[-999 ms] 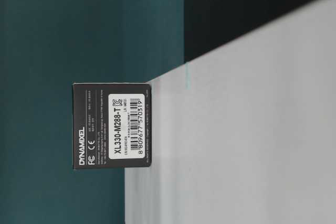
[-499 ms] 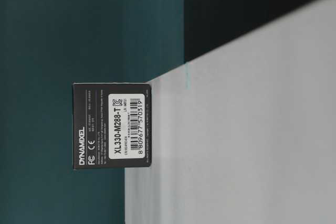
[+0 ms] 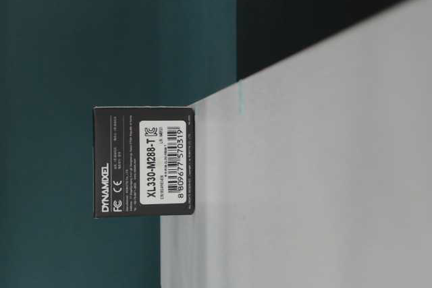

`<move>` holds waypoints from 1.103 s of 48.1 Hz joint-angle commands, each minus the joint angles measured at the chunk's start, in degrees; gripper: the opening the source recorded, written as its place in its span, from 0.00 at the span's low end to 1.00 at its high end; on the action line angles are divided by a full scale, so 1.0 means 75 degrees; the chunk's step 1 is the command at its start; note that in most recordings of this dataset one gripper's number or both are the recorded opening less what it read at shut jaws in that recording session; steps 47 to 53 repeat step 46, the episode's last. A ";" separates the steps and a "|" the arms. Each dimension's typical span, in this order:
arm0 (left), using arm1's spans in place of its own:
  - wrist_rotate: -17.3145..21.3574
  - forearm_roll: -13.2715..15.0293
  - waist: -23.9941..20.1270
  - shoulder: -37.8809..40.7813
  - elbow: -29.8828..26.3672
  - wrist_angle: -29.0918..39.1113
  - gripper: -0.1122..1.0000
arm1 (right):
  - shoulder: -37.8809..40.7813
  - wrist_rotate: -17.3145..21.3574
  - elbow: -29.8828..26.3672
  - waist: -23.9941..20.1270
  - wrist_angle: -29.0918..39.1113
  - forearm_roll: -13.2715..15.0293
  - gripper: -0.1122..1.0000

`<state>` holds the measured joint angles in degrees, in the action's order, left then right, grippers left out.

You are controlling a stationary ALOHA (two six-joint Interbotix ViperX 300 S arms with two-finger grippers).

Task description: Place the box from the black base onto the white base.

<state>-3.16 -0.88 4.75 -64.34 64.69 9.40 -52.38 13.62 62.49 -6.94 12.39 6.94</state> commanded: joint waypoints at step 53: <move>0.0000 -0.0023 0.0012 -0.0082 -0.0117 -0.0117 0.07 | -0.0387 -0.0012 0.0094 -0.0012 -0.0152 0.0094 1.00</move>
